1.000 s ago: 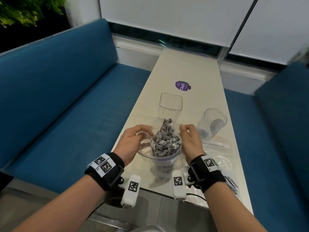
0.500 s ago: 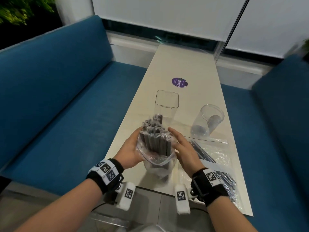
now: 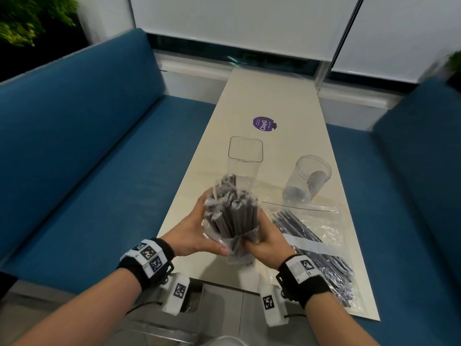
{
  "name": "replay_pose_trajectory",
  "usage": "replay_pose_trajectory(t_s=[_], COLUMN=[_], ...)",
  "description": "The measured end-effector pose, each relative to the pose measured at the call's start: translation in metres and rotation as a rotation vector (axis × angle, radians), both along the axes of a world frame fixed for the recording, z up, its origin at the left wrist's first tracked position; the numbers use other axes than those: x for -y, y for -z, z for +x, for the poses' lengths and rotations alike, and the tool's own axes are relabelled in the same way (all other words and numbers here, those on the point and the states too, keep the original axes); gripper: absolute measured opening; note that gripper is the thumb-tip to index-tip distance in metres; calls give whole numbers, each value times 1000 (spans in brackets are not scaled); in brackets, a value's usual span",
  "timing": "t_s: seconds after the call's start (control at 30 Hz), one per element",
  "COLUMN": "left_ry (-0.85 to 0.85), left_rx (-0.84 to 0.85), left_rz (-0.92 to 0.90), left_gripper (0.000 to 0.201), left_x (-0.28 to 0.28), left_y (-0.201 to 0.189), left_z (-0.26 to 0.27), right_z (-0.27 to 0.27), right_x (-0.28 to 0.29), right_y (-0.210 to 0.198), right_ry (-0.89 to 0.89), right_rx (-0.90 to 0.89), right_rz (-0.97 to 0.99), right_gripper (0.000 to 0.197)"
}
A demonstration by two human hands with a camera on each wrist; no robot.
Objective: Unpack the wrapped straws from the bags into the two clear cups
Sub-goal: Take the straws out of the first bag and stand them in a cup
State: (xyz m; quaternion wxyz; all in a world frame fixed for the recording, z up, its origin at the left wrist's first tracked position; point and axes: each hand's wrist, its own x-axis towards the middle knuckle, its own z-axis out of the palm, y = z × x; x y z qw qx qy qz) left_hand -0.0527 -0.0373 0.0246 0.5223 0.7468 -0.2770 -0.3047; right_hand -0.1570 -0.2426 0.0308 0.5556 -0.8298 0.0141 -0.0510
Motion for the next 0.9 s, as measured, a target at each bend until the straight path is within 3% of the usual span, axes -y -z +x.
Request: replay_pose_trajectory(t_s=[0.07,0.17,0.23,0.3,0.4,0.53,0.57,0.63,0.67,0.7,0.77,0.83,0.9], left_ry=[18,11,-50,-132,-254,-440,-463,-505,-510,-515,-488,-453,-440], left_rx=[63,195,90,50,77,-57,-99,-182,-215,-240,-248,-263,-287], left_rz=[17,135,74,3,-61,-303,-366,-449,-470,-483,-497,-504,-522], left_gripper=[111,125,111,89,76,42,40,39,40,43,48,51,54], left_x=[8,9,9,15,23,26,27,29,31,33,40,51,63], left_y=[5,15,18,16,4,-17,-21,-25,-26,-28,-34,-39,-44], left_z=[-3,-7,-6,-5,-6,-6,-6,-4,-4,-5,-14,-24,-31], right_z=[2,5,7,9,9,7,3,-9,-15,-20,-25,-23,-18], right_x=[-7,-7,-9,-13,-15,-15,-14,-13,-14,-14,-17,-19,-18], right_y=[2,9,3,0,-4,-15,-16,-22,-24,-24,-28,-26,-21], right_ry=[-1,3,-32,-109,-85,327,377,321,243,181,144,145,224], right_rx=[39,-75,-168,-224,-189,8,64,56,-2,-52,-112,-68,-17], right_rz=[46,44,97,195,234,318,238,-101,-235,-303,-326,-344,-366], right_gripper=[46,53,57,75,97,69,58,41,52,75,117,126,116])
